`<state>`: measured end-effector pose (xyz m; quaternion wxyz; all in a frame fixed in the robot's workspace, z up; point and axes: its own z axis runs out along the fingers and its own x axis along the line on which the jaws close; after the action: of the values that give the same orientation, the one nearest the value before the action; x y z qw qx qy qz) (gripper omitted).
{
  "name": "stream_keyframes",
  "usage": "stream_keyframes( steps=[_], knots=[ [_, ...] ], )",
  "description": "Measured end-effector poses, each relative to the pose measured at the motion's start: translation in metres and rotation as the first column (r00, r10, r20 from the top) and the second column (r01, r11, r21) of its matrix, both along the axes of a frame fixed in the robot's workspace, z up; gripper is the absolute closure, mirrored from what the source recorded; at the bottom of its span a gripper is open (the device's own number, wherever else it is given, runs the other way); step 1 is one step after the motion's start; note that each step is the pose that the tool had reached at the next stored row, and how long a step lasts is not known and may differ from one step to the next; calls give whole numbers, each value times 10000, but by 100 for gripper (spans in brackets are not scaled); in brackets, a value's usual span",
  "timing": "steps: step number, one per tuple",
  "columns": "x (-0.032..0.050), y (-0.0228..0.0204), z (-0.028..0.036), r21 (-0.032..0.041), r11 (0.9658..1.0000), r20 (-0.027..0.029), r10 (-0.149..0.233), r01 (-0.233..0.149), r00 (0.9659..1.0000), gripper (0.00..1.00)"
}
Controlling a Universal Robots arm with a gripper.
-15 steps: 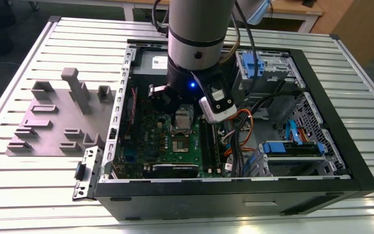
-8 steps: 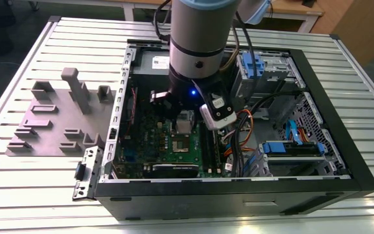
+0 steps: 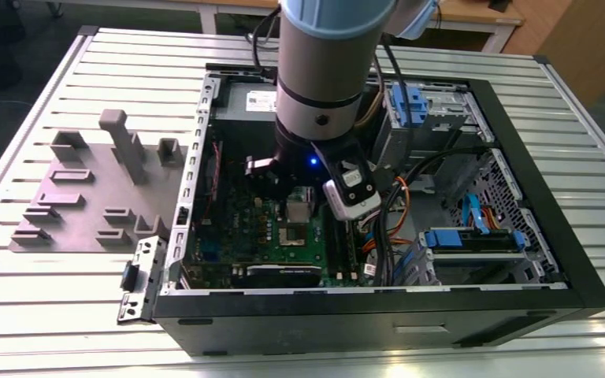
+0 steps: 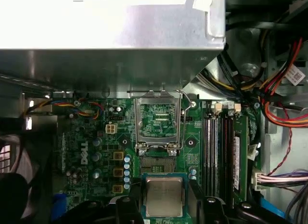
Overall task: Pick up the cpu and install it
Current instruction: 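Place the cpu into insertion slot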
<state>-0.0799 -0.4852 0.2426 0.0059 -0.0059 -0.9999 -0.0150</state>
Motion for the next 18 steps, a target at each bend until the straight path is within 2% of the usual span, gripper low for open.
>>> stream_keyframes(
  steps=[8, 14, 18],
  knots=[
    [0, -1, -141, 1, 10000, 0, -11, 11, 10000, 53],
    [0, -1, -151, 2, 10000, 0, -10, 10, 10000, 53],
    [0, -1, -218, 1, 10000, 0, -10, 10, 10000, 53]
  ],
)
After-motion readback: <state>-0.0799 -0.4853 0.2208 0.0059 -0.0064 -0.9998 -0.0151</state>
